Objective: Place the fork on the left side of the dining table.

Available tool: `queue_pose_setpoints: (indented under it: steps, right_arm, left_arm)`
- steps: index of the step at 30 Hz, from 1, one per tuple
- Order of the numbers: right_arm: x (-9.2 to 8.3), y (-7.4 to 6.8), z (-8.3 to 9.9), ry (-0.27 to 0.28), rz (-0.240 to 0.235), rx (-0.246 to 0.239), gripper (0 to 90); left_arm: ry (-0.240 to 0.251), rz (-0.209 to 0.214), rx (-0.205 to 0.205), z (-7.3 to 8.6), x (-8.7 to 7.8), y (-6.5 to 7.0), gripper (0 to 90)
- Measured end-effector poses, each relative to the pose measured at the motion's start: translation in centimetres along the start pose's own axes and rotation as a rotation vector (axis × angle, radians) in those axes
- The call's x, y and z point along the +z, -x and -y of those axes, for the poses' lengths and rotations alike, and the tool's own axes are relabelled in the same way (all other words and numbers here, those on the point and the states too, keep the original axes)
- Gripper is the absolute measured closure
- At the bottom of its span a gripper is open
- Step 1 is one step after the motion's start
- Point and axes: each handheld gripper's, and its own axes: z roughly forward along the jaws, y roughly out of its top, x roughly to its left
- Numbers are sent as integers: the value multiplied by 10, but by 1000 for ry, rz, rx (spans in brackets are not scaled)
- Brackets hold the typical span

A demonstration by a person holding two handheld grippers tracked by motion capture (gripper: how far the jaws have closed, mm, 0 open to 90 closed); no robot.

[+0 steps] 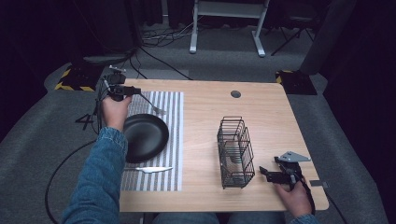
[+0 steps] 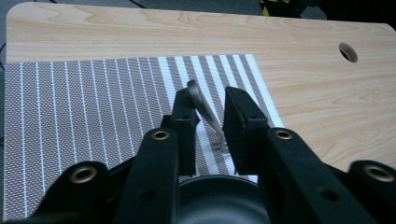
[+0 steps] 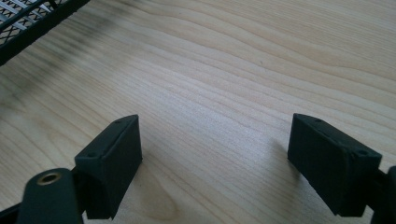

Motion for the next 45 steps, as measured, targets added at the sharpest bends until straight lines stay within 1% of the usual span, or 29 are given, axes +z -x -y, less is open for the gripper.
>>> queue_pose_setpoints:
  steps: [2,6,9,10,13,15,16,18,22,24,28,29,32,34,35,41,43,45]
  right_arm:
    - [0,0,0,0,0,0,176]
    - [0,0,0,0,0,0,176]
    - [0,0,0,0,0,0,176]
    - [0,0,0,0,0,0,176]
    - [0,0,0,0,0,0,176]
    - [0,0,0,0,0,0,176]
    - [0,0,0,0,0,0,176]
    - [0,0,0,0,0,0,176]
    - [0,0,0,0,1,0,176]
    - [0,0,0,0,2,2,176]
    - [0,0,0,1,2,4,176]
    - [0,0,0,1,2,4,176]
    - [0,0,0,1,3,4,176]
    - [0,0,0,1,4,4,176]
    - [1,0,0,2,4,4,176]
    - [1,0,-1,2,6,5,176]
    - [1,0,-1,2,6,6,176]
    - [1,0,-1,2,6,6,176]
  left_arm:
    - [-2,-6,-6,0,2,-2,664]
    - [-4,-13,-12,0,4,-5,641]
    - [-8,-21,-15,1,5,-7,636]
    - [-12,-24,-10,1,5,-9,635]
    - [-26,-32,-15,3,6,-14,628]
    - [-25,-38,-23,4,6,-18,628]
    - [-25,-38,-34,5,6,-20,628]
    - [-24,-39,-36,6,6,-23,629]
    - [-26,-43,-54,8,7,-29,626]
    - [-26,-42,-60,9,8,-34,626]
    - [-13,-26,-85,9,10,-41,624]
    - [-12,-16,-103,9,11,-42,617]
    - [-1,-3,-126,8,14,-47,616]
    - [-1,4,-133,8,15,-49,617]
    - [4,1,-131,8,17,-50,617]
    - [-13,9,-128,9,21,-52,620]
    - [-23,13,-126,10,22,-51,625]
    - [-24,14,-127,12,24,-51,625]
